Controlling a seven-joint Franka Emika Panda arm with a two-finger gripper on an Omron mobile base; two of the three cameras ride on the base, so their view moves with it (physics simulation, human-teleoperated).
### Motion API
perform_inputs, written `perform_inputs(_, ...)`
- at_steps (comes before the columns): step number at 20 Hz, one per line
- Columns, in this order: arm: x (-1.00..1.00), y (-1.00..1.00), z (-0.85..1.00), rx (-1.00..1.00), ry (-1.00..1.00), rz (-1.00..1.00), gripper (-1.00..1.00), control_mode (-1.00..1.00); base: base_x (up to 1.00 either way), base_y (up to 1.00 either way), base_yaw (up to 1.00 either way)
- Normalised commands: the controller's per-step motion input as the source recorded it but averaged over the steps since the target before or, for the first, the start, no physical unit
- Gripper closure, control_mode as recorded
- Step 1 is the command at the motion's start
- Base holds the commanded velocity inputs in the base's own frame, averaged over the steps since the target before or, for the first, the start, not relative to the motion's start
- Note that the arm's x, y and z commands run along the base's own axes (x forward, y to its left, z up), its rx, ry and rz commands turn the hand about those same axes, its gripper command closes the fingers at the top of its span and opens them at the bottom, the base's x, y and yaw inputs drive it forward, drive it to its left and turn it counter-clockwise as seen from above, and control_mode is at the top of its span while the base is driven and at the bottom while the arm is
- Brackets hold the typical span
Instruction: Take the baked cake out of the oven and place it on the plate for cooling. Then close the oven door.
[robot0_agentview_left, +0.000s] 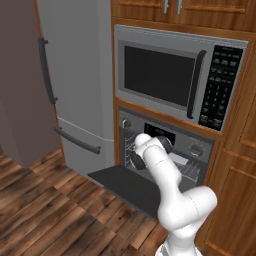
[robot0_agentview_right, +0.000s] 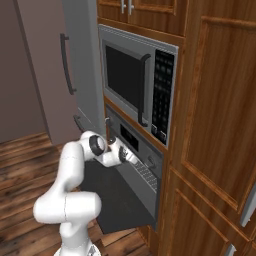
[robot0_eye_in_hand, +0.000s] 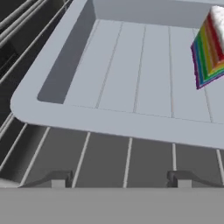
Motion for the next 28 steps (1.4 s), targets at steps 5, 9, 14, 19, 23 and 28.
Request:
perform_inputs(5, -0.72, 0.36, -0.98, 0.02, 0.22, -0.07, -1.00, -1.00, 0.00, 0.00, 0.00)
perform_inputs(9, -0.94, 0.51, -1.00, 0.01, 0.24, -0.09, -1.00, -1.00, 0.00, 0.00, 0.00)
perform_inputs(14, -1.00, 0.72, -1.00, 0.00, 0.26, -0.07, -1.00, -1.00, 0.00, 0.00, 0.00)
perform_inputs(19, -1.00, 0.95, -1.00, 0.00, 0.26, -0.03, -1.00, -1.00, 0.00, 0.00, 0.00)
perform_inputs(23, -1.00, 1.00, -1.00, 0.00, 0.30, 0.00, -1.00, -1.00, 0.00, 0.00, 0.00)
perform_inputs(28, -1.00, 1.00, -1.00, -0.02, 0.22, 0.00, -1.00, -1.00, 0.00, 0.00, 0.00)
